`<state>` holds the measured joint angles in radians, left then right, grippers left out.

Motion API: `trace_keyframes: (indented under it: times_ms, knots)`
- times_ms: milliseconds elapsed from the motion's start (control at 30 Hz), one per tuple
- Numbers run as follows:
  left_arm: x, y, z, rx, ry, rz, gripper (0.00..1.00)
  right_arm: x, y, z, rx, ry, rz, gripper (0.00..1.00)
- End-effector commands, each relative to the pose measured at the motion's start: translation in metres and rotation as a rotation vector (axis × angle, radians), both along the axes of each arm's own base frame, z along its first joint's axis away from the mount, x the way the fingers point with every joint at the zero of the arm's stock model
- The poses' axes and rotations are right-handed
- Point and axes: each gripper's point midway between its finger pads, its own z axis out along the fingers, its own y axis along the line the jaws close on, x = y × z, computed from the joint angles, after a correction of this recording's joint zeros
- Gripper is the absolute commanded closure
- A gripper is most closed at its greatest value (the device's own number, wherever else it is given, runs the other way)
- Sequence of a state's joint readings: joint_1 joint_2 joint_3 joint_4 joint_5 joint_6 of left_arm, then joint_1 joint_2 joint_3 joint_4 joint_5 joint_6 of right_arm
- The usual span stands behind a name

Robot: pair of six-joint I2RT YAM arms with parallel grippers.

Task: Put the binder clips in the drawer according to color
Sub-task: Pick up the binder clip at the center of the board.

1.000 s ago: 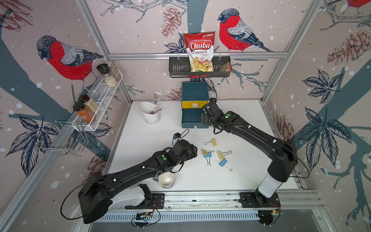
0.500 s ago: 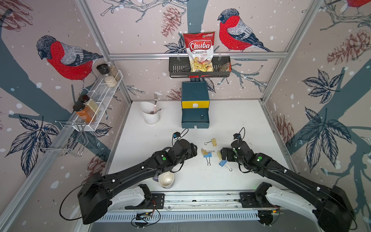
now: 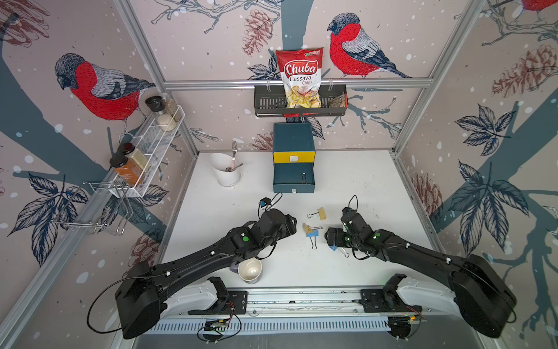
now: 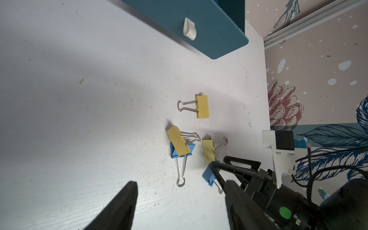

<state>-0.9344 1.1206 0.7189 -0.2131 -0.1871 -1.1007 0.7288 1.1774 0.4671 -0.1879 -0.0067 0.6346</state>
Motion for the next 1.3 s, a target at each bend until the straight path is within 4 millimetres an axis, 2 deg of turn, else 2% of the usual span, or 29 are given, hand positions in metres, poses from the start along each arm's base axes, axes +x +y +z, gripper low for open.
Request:
trace_keyframes:
  times_ms: [0,267,400,667,1100,1267]
  knots:
    - [0.003,-0.002,0.006,-0.018,-0.023,0.005,0.27,-0.003,0.008,-0.004,0.019,0.018,0.020,0.03]
    - [0.003,-0.001,0.008,-0.018,-0.028,0.008,0.27,-0.015,0.015,-0.020,-0.065,0.049,0.069,0.05]
    - [0.002,0.002,0.008,-0.014,-0.032,0.010,0.27,-0.031,0.025,-0.021,-0.094,0.047,0.100,0.05]
    - [0.001,0.005,0.008,-0.003,-0.032,0.011,0.27,-0.053,0.030,-0.032,-0.197,0.069,0.126,0.05]
    - [0.001,0.004,0.007,-0.012,-0.031,0.012,0.27,-0.076,0.015,-0.031,-0.385,0.117,0.213,0.11]
    - [0.001,0.002,0.006,-0.019,-0.030,0.009,0.27,-0.074,0.012,-0.038,-0.417,0.123,0.218,0.15]
